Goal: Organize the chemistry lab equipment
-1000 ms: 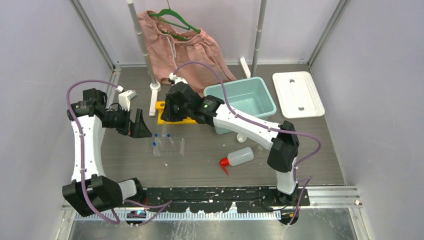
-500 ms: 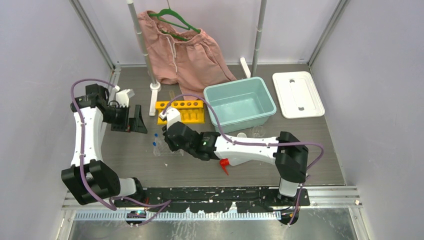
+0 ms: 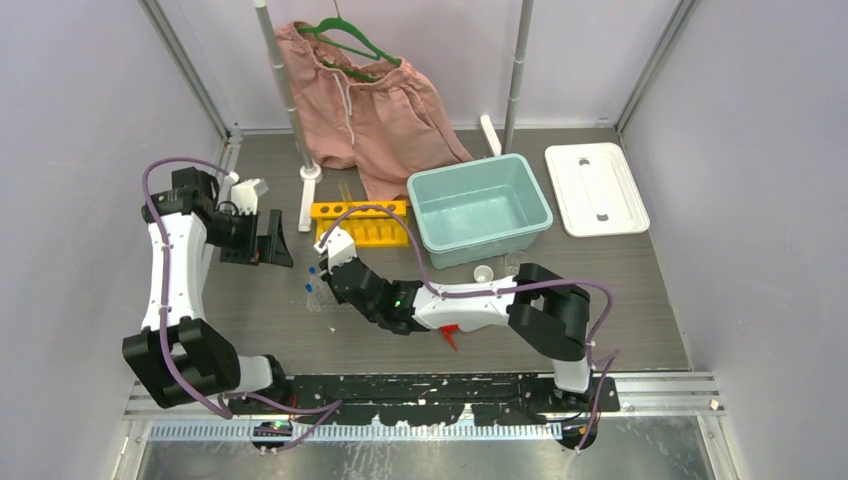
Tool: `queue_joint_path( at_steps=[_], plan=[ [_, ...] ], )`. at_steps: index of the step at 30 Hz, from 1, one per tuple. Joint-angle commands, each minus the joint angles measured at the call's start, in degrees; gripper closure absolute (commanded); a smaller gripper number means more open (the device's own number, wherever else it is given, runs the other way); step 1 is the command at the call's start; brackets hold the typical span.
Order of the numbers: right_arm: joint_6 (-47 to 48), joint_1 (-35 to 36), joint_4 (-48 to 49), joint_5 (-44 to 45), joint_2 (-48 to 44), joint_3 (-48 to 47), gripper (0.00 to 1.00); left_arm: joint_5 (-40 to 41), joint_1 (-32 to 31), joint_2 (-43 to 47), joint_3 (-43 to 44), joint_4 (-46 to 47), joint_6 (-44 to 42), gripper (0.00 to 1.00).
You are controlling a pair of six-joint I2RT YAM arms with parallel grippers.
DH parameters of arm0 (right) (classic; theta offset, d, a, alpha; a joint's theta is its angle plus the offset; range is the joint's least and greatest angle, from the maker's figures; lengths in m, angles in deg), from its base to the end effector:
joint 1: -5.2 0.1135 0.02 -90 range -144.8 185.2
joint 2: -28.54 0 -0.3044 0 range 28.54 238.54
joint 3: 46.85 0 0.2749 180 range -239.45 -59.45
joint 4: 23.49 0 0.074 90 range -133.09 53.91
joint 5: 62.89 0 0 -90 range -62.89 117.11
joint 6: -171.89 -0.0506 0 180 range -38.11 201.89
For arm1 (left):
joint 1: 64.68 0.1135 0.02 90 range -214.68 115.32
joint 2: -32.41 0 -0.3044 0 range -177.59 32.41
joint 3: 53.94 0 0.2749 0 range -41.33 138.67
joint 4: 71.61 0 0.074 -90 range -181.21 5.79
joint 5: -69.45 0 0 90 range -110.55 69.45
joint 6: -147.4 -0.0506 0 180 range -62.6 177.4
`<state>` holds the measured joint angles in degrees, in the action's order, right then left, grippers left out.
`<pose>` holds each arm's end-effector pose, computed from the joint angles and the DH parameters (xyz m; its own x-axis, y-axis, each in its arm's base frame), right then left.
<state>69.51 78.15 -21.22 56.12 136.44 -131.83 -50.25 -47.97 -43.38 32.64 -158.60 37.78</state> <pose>0.1634 0.4492 0.2544 -0.2517 -0.1813 -0.9507 -0.6645 0.7465 0.0336 0.2404 0.0460 0.3455 -0.9220 0.0277 -0.3862 0.1837 0.9094 -0.3731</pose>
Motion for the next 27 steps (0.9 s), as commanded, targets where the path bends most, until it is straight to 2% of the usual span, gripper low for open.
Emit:
queue_joint_path(
  at_steps=[1, 27],
  plan=[
    [1.42, 0.59, 7.19, 1.85, 0.61, -1.07, 0.99, -0.32, 0.01, -0.23, 1.97, 0.92, 0.28, 0.01],
    [2.17, 1.09, 10.45, 5.87, -0.17, 5.74, 0.99, -0.58, 0.02, 0.00, 1.70, 0.90, 0.09, 0.02]
  ],
)
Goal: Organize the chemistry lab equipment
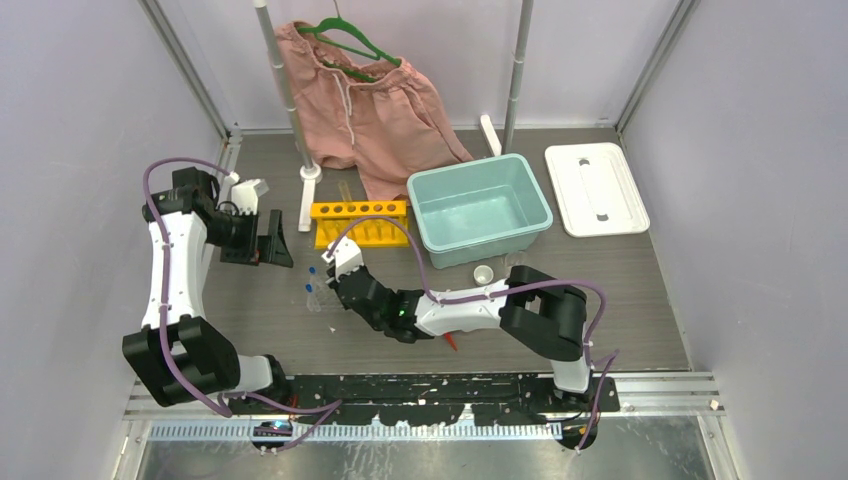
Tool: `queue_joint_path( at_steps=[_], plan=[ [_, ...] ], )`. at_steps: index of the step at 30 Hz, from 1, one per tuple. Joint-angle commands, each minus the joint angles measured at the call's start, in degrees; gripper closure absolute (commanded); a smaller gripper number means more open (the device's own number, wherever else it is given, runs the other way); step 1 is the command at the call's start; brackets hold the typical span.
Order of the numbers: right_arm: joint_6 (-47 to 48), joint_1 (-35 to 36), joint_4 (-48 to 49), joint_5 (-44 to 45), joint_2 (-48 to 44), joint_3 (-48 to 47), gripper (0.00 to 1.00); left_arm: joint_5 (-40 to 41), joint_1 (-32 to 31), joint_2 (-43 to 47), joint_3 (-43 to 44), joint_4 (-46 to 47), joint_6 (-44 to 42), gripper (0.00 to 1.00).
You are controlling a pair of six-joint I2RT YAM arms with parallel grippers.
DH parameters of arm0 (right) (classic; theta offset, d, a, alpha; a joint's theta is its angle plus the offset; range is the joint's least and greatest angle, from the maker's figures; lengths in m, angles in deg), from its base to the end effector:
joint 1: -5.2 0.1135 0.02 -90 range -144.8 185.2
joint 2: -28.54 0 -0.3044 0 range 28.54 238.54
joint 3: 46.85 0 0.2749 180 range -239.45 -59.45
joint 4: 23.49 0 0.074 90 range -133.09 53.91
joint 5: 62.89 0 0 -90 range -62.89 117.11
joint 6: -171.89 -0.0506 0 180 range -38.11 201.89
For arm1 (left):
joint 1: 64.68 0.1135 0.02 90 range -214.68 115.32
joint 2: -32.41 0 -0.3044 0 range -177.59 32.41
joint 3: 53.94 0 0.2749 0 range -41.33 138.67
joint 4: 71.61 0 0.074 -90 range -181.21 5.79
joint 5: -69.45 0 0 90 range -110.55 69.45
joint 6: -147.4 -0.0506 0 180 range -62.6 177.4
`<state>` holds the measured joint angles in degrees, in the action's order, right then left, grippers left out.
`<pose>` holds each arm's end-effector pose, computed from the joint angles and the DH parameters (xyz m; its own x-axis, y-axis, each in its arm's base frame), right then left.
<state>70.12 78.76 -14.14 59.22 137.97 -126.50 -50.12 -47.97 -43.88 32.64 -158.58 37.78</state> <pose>0.1586 0.4426 0.2232 -0.2337 -0.1814 -0.9552 -0.6372 0.7707 0.0095 0.2423 0.0467 0.3435 -0.9253 0.0271 -0.3783 0.1800 0.9094 -0.3750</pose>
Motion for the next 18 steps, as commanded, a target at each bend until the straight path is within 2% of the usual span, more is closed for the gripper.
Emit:
queue_joint_path(
  at_steps=[1, 18],
  plan=[
    [1.86, 0.49, 3.82, 3.11, -1.59, 0.42, 0.99, -0.75, 0.00, 0.53, 1.70, 0.86, 0.05, 0.01],
    [0.55, 0.44, 5.19, 2.40, -0.75, 0.51, 0.99, -0.75, 0.00, 0.62, 1.37, 0.85, -0.25, 0.02]
  ],
)
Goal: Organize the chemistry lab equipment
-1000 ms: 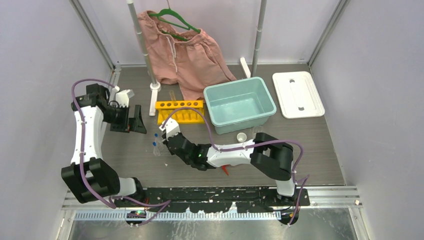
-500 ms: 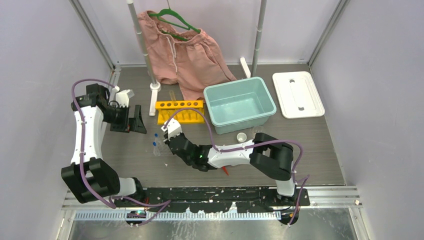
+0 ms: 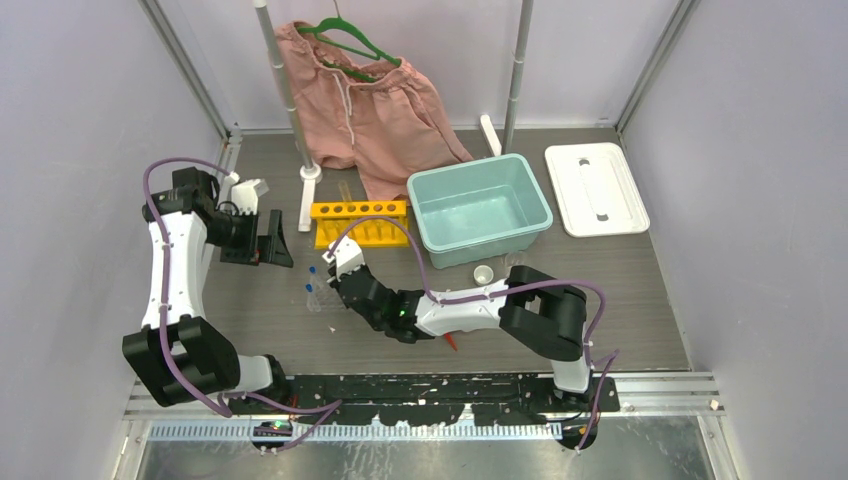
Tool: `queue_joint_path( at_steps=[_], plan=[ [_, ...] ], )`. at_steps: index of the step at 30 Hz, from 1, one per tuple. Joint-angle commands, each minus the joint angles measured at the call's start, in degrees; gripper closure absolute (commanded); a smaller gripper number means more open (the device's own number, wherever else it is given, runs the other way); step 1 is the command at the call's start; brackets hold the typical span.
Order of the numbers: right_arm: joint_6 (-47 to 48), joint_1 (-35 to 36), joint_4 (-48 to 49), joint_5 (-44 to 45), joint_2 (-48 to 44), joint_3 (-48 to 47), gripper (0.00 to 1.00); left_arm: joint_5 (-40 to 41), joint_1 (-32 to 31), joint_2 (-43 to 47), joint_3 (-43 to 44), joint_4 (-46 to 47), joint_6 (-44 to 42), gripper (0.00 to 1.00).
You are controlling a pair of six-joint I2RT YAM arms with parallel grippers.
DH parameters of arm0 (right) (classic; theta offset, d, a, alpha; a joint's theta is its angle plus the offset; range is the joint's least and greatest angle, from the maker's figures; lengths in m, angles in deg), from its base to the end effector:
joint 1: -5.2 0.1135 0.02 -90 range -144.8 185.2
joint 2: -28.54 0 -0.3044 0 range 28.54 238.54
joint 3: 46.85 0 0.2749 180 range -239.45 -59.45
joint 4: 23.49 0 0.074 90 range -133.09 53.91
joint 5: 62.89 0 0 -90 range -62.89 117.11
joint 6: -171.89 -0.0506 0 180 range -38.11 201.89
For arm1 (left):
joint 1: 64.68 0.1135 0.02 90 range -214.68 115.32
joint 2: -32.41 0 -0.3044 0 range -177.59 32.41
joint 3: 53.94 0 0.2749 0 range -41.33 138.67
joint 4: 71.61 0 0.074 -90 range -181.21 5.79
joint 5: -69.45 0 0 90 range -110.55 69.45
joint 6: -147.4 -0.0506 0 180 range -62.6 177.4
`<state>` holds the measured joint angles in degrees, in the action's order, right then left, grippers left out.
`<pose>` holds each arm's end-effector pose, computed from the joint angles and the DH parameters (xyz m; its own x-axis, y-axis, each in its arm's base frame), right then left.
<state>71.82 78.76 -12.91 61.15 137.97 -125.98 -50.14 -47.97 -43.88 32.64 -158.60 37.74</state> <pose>0.1595 0.4406 0.2228 -0.2069 -0.1893 -0.9599 -0.6190 0.7851 -0.0214 0.2423 0.0467 0.3435 -0.9253 0.0277 -0.3783 0.1806 0.9092 -0.3751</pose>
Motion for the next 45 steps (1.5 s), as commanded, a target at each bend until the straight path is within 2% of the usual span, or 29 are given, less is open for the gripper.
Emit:
queue_joint_path(
  at_steps=[1, 25, 26, 28, 37, 42, 45],
  plan=[
    [-1.44, 0.44, 3.83, 0.03, -0.64, -0.01, 0.99, -0.72, 0.00, 0.61, 1.42, 0.86, -0.21, 0.02],
    [-2.80, 0.39, 3.15, -0.30, -0.12, 1.58, 0.99, -0.31, 0.04, 1.13, 1.41, 1.05, -0.41, 0.01],
    [-2.80, 0.44, 3.18, -0.51, -0.10, 1.76, 0.96, -0.30, 0.06, 1.14, 1.35, 1.12, -0.38, 0.02],
    [-3.11, 0.36, 3.08, -0.50, -0.15, 2.07, 0.81, -0.21, -0.01, 1.14, 1.48, 1.18, -0.46, 0.02],
    [-6.76, -0.56, -1.92, -0.34, -4.97, 2.53, 0.37, -0.28, 0.00, 0.61, 3.37, 0.05, -0.14, 0.01],
    [-9.76, -1.44, -8.09, 0.47, -11.68, 2.57, 0.32, -0.47, 0.00, 0.87, 4.48, -0.83, -0.17, 0.01],
    [-11.67, -1.90, -16.63, 0.80, -16.90, -0.12, 0.30, -1.07, 0.00, 0.97, 4.94, -1.43, 0.02, 0.01]
  ],
)
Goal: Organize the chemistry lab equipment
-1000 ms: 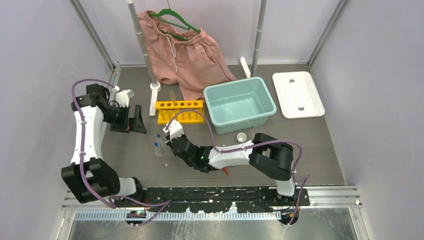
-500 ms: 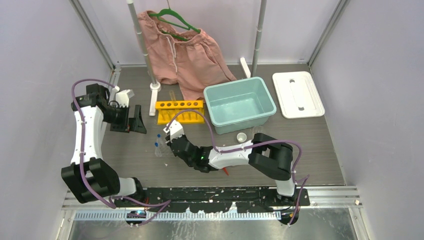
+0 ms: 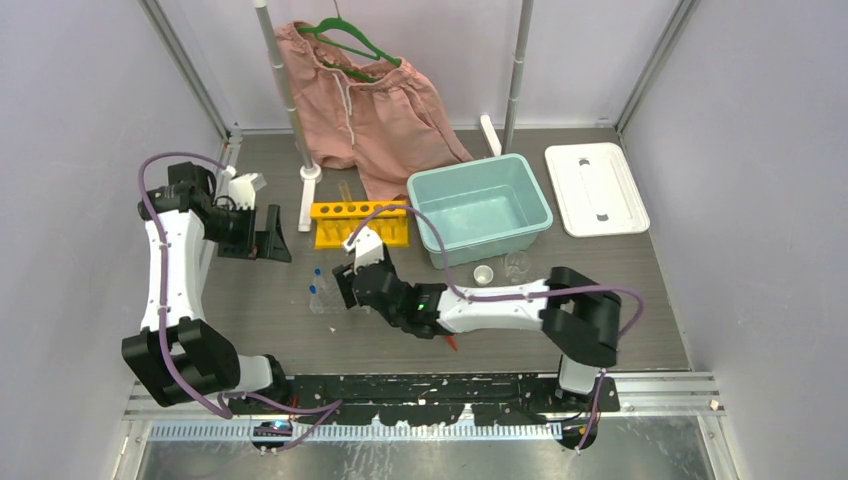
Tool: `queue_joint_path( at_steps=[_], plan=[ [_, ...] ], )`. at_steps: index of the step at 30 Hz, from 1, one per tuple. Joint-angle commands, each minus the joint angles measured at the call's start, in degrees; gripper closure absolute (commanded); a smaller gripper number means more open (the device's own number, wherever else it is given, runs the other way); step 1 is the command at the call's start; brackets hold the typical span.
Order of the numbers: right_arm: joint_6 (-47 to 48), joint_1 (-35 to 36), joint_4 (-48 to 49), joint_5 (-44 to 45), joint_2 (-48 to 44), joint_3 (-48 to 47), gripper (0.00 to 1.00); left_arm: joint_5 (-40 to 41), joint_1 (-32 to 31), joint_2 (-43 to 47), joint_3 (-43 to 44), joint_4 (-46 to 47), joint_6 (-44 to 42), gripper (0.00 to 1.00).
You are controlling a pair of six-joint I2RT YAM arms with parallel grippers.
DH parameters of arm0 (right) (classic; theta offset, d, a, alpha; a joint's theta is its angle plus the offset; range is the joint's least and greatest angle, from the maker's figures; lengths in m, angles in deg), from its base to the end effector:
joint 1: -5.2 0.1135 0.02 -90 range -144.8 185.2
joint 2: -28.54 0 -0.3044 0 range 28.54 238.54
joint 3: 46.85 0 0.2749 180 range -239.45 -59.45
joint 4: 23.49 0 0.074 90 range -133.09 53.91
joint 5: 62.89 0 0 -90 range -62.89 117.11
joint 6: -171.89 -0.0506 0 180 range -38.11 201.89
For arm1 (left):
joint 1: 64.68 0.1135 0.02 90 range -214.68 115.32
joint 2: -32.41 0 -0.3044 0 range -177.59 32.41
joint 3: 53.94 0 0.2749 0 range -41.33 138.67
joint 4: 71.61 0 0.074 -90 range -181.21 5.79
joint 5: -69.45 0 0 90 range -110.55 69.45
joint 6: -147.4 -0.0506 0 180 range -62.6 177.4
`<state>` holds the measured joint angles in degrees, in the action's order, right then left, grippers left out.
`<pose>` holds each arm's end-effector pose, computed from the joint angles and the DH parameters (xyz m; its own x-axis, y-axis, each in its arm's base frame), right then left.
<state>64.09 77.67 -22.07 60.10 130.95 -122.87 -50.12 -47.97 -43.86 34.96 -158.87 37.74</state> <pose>0.1580 0.4086 0.2394 -0.3201 -0.1622 -0.9334 -0.5811 0.8117 0.0583 0.2440 0.0472 0.3555 -0.9117 0.0318 -0.4097 0.1932 0.9132 -0.3589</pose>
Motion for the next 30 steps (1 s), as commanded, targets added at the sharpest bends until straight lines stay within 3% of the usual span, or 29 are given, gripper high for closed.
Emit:
queue_joint_path(
  at_steps=[1, 9, 15, 19, 23, 30],
  plan=[
    [-5.47, -1.25, -13.29, 1.89, -10.96, -5.28, 0.29, -1.30, 0.00, 0.95, 2.78, -1.33, 0.20, 0.01],
    [-21.84, -7.30, -57.05, 4.03, -19.48, -16.10, 0.27, -0.80, 0.04, 1.21, 2.82, -2.01, -0.58, 0.00],
    [-28.79, -14.46, -76.14, -0.42, -29.26, -11.00, 0.27, -0.43, 0.05, -0.09, 5.11, -3.34, -0.81, 0.00],
    [-29.31, -18.86, -86.85, 1.13, -35.33, -9.47, 0.30, -1.19, -0.01, -1.09, 7.06, -4.60, -0.46, 0.01],
    [-25.51, -26.42, -88.58, 0.02, -38.43, -9.02, 0.34, -1.73, 0.03, -1.63, 8.46, -5.87, -0.38, 0.02],
    [-21.18, -34.16, -73.82, -9.05, -35.96, -3.52, 0.43, -1.43, 0.01, -1.16, 8.65, -5.83, -0.11, 0.05]
  ],
)
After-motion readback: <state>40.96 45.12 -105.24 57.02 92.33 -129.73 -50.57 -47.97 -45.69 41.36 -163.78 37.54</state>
